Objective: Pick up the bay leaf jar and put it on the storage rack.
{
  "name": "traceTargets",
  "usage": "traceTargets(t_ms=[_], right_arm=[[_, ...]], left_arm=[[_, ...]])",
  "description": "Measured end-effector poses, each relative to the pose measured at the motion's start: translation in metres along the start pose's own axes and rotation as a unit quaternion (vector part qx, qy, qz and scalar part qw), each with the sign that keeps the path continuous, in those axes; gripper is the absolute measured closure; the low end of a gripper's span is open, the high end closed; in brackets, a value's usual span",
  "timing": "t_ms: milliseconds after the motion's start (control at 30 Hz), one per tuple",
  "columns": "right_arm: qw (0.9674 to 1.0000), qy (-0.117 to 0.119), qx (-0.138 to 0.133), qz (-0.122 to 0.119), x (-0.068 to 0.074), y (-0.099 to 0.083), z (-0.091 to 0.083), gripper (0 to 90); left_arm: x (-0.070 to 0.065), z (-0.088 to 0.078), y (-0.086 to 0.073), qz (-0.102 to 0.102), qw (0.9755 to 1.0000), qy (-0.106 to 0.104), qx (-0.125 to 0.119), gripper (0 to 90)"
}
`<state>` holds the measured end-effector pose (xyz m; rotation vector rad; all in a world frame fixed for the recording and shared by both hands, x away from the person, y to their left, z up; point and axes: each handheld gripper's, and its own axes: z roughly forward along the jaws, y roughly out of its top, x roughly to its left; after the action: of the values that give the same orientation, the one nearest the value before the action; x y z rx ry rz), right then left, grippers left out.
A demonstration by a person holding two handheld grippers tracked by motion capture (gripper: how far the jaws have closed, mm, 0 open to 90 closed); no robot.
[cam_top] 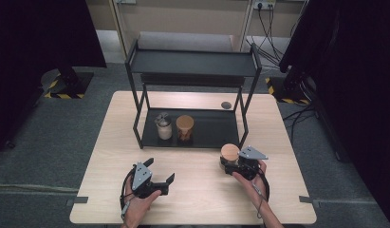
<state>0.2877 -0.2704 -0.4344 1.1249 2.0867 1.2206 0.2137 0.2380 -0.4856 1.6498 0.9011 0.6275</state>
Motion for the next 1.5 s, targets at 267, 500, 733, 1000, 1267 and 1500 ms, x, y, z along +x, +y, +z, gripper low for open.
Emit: traceTargets(t_ms=[267,500,733,1000,1267,1500], right_arm=[[0.9999,-0.002,0.001,-0.012,0.004,0.003,-0.002,26.3],[0.9999,0.0,-0.006,-0.015,0.005,0.004,-0.005,26.3],[0.9997,0.006,-0.014,-0.019,0.005,0.01,-0.007,26.3],[0.9994,0.015,-0.02,-0.025,0.008,0.017,-0.004,26.3],[0.9992,0.021,-0.02,-0.027,0.009,0.021,-0.002,26.3],[0.999,0.024,-0.02,-0.031,0.009,0.024,-0.002,26.3]], left_arm=[[0.0,0.0,0.0,0.0,1.0,0.0,-0.001,1.1],[0.0,0.0,0.0,0.0,1.0,0.0,0.0,1.1],[0.0,0.0,0.0,0.0,1.0,0.0,0.0,1.1],[0.001,-0.001,0.0,0.001,1.0,0.0,-0.001,1.1],[0.001,-0.001,0.001,0.001,1.0,0.001,-0.001,1.0],[0.001,-0.001,0.0,0.001,1.0,0.001,-0.001,1.1]])
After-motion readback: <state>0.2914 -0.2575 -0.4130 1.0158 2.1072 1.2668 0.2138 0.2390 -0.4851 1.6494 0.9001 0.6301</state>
